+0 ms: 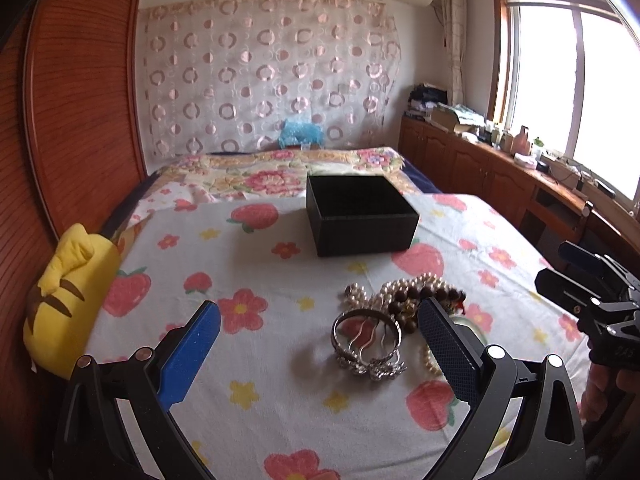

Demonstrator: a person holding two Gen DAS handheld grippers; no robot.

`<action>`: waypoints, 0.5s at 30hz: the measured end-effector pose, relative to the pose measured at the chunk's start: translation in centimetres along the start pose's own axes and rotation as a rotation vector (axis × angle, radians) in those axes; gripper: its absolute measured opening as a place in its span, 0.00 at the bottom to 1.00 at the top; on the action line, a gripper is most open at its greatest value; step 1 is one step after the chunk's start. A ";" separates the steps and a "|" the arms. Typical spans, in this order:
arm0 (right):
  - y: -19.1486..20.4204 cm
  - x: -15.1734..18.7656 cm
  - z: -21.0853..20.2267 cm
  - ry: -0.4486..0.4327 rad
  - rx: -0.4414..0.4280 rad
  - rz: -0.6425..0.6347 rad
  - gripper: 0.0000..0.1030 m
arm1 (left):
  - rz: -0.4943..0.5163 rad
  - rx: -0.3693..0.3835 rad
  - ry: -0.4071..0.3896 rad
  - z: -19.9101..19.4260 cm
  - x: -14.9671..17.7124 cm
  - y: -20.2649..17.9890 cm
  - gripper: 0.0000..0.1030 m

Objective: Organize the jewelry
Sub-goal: 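Grasp the silver cuff bangle with the left tool while the right tool grasps the jade bangle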

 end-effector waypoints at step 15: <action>-0.2 6.1 2.6 0.217 -0.076 -0.030 0.66 | 0.104 0.112 0.177 3.9 3.7 -2.7 0.93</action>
Point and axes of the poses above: each gripper's, at about its wrist camera, not at the fingertips, and z roughly the way its jaws point, y to its left, x to its underside, the point moved 7 cm from there along z, roughly the way its jaws point, and after that the axes turned 14 degrees about -y, right-handed, at the moved point
